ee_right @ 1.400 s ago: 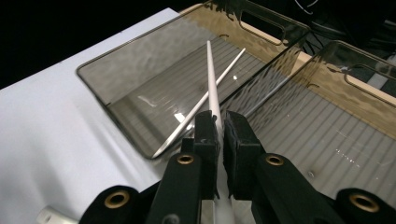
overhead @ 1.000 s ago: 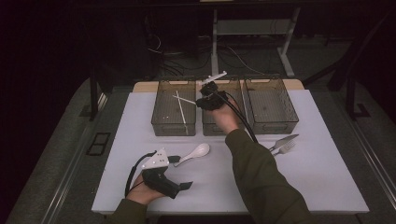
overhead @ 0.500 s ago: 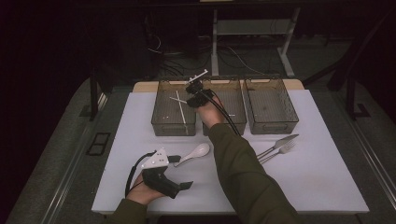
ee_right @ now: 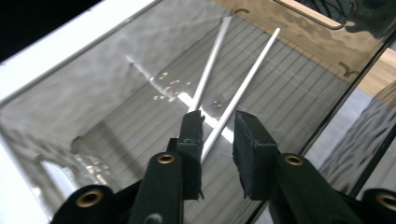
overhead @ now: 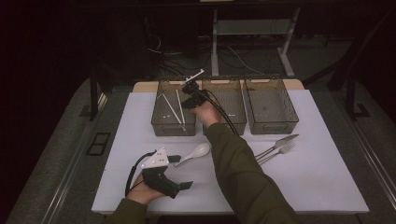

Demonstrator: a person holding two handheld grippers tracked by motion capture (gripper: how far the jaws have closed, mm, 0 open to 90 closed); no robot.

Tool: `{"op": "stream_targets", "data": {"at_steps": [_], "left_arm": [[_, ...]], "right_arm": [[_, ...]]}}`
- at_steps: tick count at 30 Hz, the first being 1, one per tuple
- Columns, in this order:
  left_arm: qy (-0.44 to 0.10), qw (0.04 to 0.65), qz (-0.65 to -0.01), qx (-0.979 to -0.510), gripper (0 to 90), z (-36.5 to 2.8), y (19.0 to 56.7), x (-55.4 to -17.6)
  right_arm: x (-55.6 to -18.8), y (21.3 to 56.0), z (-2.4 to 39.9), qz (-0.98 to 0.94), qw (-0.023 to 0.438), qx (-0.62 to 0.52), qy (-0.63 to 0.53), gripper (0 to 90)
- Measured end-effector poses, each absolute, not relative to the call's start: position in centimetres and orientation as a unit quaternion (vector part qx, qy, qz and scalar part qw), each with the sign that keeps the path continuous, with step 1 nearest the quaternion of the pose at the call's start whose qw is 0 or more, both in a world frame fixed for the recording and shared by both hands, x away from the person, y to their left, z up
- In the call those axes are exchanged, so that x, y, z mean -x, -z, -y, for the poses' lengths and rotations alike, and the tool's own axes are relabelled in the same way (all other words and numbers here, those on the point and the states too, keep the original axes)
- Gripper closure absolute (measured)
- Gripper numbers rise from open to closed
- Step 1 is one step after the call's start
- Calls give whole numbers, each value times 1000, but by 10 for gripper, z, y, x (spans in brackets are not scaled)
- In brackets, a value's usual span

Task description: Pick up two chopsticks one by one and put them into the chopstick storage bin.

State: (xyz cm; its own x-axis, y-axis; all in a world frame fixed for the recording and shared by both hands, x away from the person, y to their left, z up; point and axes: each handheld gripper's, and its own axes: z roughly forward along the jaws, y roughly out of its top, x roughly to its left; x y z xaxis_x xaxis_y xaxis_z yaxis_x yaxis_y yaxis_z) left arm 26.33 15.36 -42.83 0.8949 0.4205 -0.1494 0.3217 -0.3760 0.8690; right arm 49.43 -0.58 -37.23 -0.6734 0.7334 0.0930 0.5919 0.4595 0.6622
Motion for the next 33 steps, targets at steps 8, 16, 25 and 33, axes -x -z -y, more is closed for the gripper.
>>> {"op": "stream_targets", "data": {"at_steps": [8,16,25,33], "left_arm": [[-50,510,-223,-829,0,-154,428,-263],[-50,507,-227,-830,0,-154,429,-263],[-53,500,-223,-835,0,-154,429,-263],[-54,494,-225,-838,0,-154,430,-263]], "right_arm": [[-480,354,21,-845,83,-364,-382,553],[-455,340,47,-845,76,-326,-416,427],[-426,338,87,-842,76,-304,-438,385],[-399,341,122,-834,76,-295,-460,374]]}}
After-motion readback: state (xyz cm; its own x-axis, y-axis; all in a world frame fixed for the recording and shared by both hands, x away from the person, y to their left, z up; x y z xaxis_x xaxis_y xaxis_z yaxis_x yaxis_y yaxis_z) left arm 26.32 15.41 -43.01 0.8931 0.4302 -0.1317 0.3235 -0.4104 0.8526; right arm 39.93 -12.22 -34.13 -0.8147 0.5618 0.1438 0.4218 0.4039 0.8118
